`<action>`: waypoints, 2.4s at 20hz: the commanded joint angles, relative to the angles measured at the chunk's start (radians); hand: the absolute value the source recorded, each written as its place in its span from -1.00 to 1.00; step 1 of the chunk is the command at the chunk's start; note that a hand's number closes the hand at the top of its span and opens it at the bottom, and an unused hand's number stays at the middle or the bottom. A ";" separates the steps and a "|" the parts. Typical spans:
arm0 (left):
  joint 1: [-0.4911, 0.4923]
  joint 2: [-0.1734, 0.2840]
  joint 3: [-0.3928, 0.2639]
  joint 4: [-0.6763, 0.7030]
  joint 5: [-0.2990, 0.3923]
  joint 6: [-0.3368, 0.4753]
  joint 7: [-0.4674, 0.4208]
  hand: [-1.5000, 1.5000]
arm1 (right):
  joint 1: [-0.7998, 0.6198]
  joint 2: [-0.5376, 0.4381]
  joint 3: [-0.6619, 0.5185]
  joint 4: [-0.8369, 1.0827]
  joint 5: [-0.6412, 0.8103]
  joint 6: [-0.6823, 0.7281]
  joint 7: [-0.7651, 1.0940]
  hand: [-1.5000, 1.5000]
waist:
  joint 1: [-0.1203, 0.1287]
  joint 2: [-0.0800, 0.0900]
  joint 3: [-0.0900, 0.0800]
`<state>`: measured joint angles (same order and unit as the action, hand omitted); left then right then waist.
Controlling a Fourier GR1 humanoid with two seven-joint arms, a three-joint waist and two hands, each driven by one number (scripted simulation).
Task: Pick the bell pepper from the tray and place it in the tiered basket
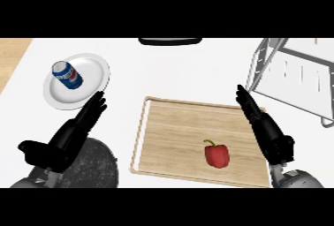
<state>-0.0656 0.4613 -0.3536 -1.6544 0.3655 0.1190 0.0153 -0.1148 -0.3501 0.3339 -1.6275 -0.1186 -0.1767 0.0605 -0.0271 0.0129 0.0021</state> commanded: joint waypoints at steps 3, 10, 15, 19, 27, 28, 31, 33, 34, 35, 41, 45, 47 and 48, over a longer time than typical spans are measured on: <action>-0.041 0.046 0.087 0.102 -0.123 0.109 0.009 0.00 | 0.068 0.073 -0.069 -0.118 0.019 -0.156 -0.027 1.00 | 0.002 -0.016 -0.002; 0.024 0.134 0.191 0.147 -0.162 0.201 0.020 0.00 | 0.328 0.139 -0.264 -0.066 0.190 -0.576 -0.020 -1.00 | -0.071 -0.024 -0.006; -0.017 0.077 0.155 0.211 -0.222 0.231 -0.013 0.00 | 0.567 0.221 -0.091 -0.341 0.406 -0.743 -0.011 -1.00 | -0.027 -0.017 -0.007; -0.050 0.071 0.136 0.179 -0.244 0.238 0.024 0.00 | 0.749 0.041 -0.028 -0.506 0.528 -0.598 0.165 -1.00 | -0.010 -0.013 -0.009; -0.094 0.075 0.135 0.183 -0.248 0.215 0.042 0.00 | 0.858 -0.136 0.022 -0.713 0.784 -0.324 0.565 -1.00 | 0.033 0.003 -0.013; -0.093 0.060 0.126 0.205 -0.256 0.214 0.027 0.00 | 0.857 -0.149 0.014 -0.746 0.809 -0.280 0.637 -1.00 | 0.032 0.001 -0.011; -0.112 0.028 0.104 0.211 -0.280 0.234 0.030 0.00 | 0.728 -0.103 0.029 -0.813 0.901 -0.186 0.849 -1.00 | 0.057 0.006 -0.010; -0.100 0.055 0.119 0.201 -0.272 0.208 0.028 0.00 | 0.637 -0.077 0.048 -0.795 0.931 -0.135 0.976 -1.00 | 0.066 0.002 -0.009; -0.112 0.033 0.114 0.200 -0.266 0.209 0.038 0.00 | 0.583 -0.074 0.056 -0.765 0.937 -0.096 1.033 -1.00 | 0.063 0.000 -0.008; -0.116 0.052 0.123 0.194 -0.265 0.196 0.039 0.00 | 0.559 -0.052 0.073 -0.782 0.948 -0.076 1.104 -1.00 | 0.061 -0.002 -0.008; -0.150 0.032 0.135 0.231 -0.280 0.198 0.051 0.00 | 0.269 0.060 0.123 -0.628 0.932 0.095 1.327 -1.00 | 0.054 -0.005 -0.006; -0.097 0.066 0.161 0.196 -0.254 0.160 0.041 0.00 | 0.228 0.133 0.139 -0.544 0.979 0.143 1.360 -1.00 | 0.057 -0.009 -0.005; -0.100 0.030 0.148 0.219 -0.277 0.183 0.021 0.00 | 0.207 0.165 0.143 -0.519 0.991 0.173 1.370 -1.00 | 0.044 -0.009 -0.005; -0.107 0.008 0.136 0.227 -0.305 0.215 0.016 0.00 | 0.204 0.168 0.121 -0.504 0.980 0.188 1.363 -1.00 | 0.040 -0.009 -0.004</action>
<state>-0.1773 0.4936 -0.2134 -1.4410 0.0868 0.3116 0.0499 0.1590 -0.2375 0.4548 -2.1831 0.8396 -0.0945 1.2117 0.0231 0.0052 -0.0036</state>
